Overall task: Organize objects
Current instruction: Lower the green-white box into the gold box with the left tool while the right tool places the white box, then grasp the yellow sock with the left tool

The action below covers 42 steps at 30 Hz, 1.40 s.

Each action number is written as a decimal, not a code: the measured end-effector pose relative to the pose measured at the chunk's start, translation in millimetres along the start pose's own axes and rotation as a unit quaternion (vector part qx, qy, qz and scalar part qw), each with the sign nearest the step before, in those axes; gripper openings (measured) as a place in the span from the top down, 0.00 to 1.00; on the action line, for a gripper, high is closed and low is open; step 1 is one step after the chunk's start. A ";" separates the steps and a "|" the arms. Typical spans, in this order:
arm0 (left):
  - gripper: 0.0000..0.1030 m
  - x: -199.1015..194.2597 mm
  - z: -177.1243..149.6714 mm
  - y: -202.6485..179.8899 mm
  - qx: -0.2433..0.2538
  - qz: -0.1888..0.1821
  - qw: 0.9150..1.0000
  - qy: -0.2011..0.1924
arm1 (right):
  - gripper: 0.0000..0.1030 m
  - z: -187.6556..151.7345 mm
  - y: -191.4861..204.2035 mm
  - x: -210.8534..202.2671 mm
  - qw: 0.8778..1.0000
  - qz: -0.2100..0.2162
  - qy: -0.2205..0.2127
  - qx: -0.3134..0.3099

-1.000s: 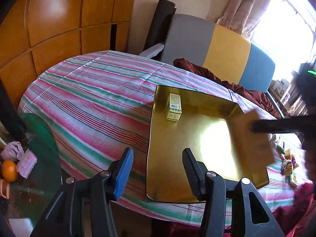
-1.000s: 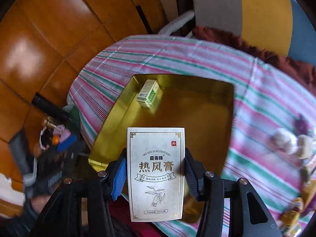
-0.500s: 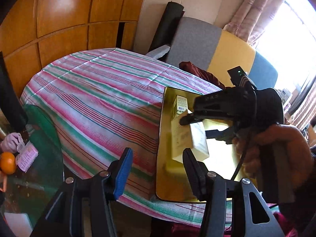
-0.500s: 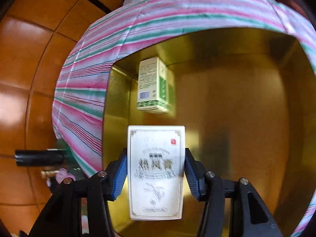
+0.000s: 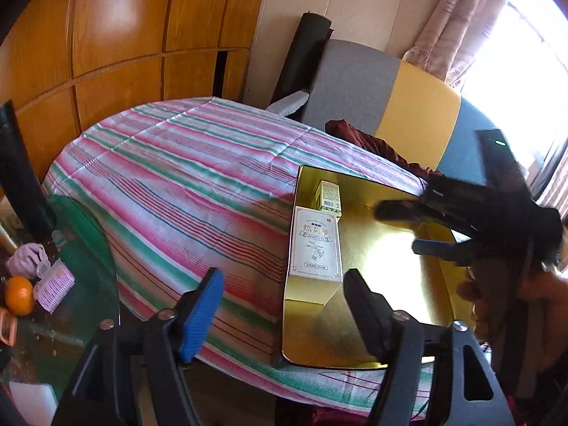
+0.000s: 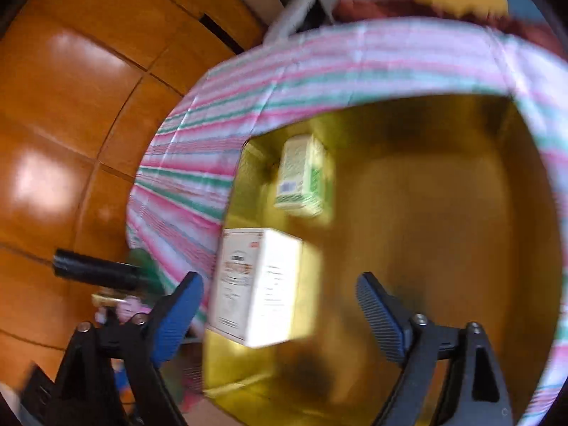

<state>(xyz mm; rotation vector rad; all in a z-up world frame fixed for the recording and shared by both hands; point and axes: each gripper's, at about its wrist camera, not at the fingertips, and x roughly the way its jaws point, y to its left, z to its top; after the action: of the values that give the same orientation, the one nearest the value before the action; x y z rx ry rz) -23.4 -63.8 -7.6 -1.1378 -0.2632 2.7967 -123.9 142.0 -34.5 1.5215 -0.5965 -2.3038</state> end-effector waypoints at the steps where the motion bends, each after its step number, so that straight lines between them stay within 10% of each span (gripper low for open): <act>1: 0.25 -0.6 -0.7 -1.8 0.004 -0.001 1.000 -0.002 | 0.02 -4.1 -2.3 -11.0 1.000 -0.008 -0.016 -0.014; 19: 0.03 -5.9 4.2 -107.1 0.107 -0.127 0.986 -0.001 | 0.00 -76.6 -145.9 -185.3 0.976 -0.139 -0.168 0.003; 25: 0.00 -2.7 1.1 -188.8 0.193 -0.192 0.962 0.015 | 0.00 -103.0 -214.1 -249.6 0.956 -0.209 -0.195 0.058; 35: 0.00 23.8 -38.0 -330.0 0.292 -0.292 0.905 0.103 | 0.00 -140.9 -320.3 -327.1 0.887 -0.308 -0.262 0.222; 42: 0.00 55.6 -62.1 -388.9 0.297 -0.325 0.884 0.156 | 0.00 -149.8 -349.0 -323.2 0.888 -0.268 -0.273 0.257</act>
<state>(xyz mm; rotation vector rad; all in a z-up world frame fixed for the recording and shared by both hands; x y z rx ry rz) -5.1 333.6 -10.8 -1.0526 0.2042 1.8691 127.3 571.9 -6.7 1.3363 -1.1209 -3.2483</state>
